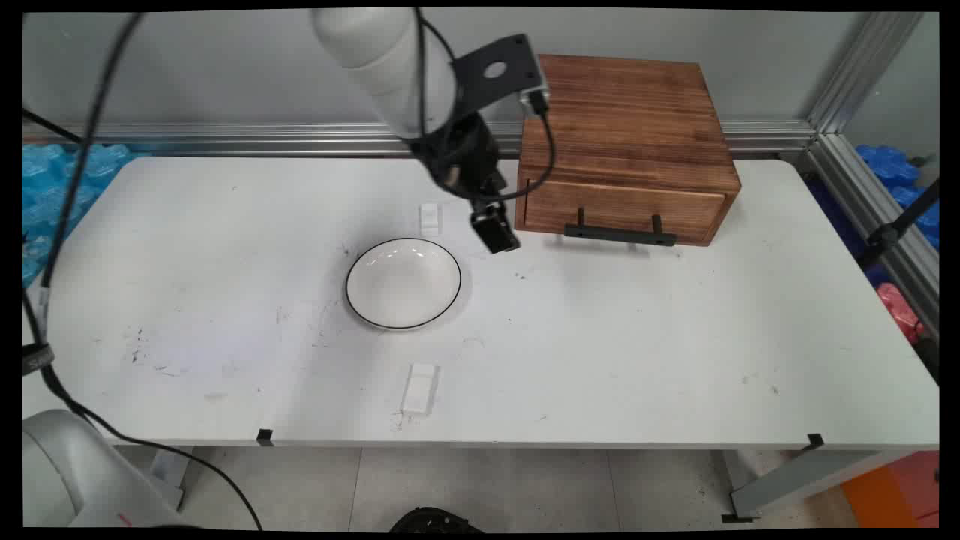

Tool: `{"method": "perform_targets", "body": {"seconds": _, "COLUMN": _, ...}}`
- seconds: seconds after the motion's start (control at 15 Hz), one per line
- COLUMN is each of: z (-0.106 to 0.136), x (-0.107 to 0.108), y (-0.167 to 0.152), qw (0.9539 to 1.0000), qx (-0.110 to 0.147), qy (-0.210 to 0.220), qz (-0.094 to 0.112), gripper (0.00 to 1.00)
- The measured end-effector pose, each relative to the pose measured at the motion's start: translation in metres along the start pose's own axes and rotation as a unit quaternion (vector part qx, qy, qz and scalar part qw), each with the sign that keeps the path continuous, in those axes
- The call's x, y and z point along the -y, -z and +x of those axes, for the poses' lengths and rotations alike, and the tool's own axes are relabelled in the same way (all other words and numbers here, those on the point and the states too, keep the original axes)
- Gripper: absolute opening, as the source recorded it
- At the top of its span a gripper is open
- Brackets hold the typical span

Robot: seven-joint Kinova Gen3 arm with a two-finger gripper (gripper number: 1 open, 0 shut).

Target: Open the drawer

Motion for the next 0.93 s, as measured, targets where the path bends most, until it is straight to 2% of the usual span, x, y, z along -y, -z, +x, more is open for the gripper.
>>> {"method": "perform_targets", "body": {"seconds": 0.93, "z": 0.065, "x": 0.024, "y": -0.120, "qw": 0.9974, "qx": -0.017, "qy": -0.069, "qz": 0.010, "gripper": 1.00}}
